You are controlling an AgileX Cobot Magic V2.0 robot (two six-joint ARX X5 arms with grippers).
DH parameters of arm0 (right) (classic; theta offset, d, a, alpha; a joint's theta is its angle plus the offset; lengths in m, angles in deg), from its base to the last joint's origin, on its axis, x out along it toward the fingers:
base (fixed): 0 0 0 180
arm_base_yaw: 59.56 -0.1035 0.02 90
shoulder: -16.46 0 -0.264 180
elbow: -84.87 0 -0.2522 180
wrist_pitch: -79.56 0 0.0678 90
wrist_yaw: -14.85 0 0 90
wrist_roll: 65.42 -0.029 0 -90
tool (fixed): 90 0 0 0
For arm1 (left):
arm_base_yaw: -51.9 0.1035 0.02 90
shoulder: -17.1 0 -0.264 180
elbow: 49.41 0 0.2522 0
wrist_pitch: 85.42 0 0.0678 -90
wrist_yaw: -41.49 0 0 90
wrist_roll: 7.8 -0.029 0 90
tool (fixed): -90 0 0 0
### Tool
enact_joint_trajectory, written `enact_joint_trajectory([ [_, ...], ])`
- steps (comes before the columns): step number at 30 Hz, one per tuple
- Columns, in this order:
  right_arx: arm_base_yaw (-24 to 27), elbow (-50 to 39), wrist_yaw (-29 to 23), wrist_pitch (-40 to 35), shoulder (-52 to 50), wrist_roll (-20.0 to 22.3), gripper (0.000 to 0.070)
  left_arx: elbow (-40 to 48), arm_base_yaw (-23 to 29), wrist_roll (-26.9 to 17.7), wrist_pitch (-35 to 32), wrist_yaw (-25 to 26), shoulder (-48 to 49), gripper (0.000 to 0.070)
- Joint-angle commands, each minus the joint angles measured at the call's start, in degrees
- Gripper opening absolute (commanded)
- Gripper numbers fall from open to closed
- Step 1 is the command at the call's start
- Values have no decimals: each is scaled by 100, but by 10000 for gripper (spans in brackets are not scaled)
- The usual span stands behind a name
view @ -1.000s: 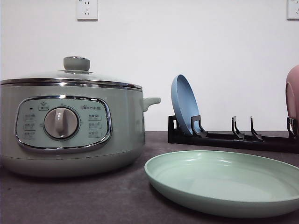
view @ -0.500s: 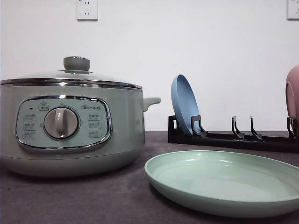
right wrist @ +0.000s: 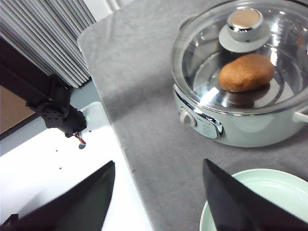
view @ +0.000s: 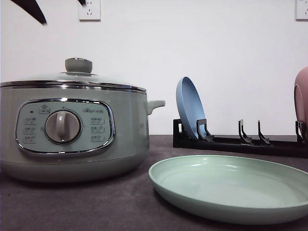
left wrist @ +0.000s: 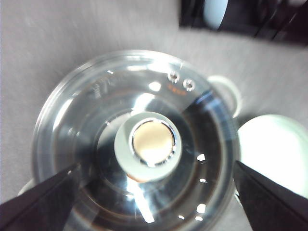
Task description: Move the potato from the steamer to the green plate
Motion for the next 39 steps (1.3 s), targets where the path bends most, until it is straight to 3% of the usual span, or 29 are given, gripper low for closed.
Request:
enact_joint_trajectory([
  [1,-39,92,-21,-26,59,74,358,-211,-98,-153,-6,-159,-247,624],
  [8,-39,92,-21,-22,59,74,358,-238,-328,-256,-27,-616,-876,624],
  [19,-39,92,-21,17,59,79,358,-238,-435,-257,-48,-733,-1321,614],
  [23,-39,92,-23,17,59,93,358,-238,-435,-257,-41,-731,-1323,548],
  [32,-39,92,-23,17,59,93,358,-238,-470,-250,29,-730,-1382,541],
  [37,-39,92,-23,15,59,93,358,-238,-478,-250,68,-730,-1414,426],
  [39,-39,92,-23,16,59,93,358,-238,-478,-249,87,-730,-1422,426],
])
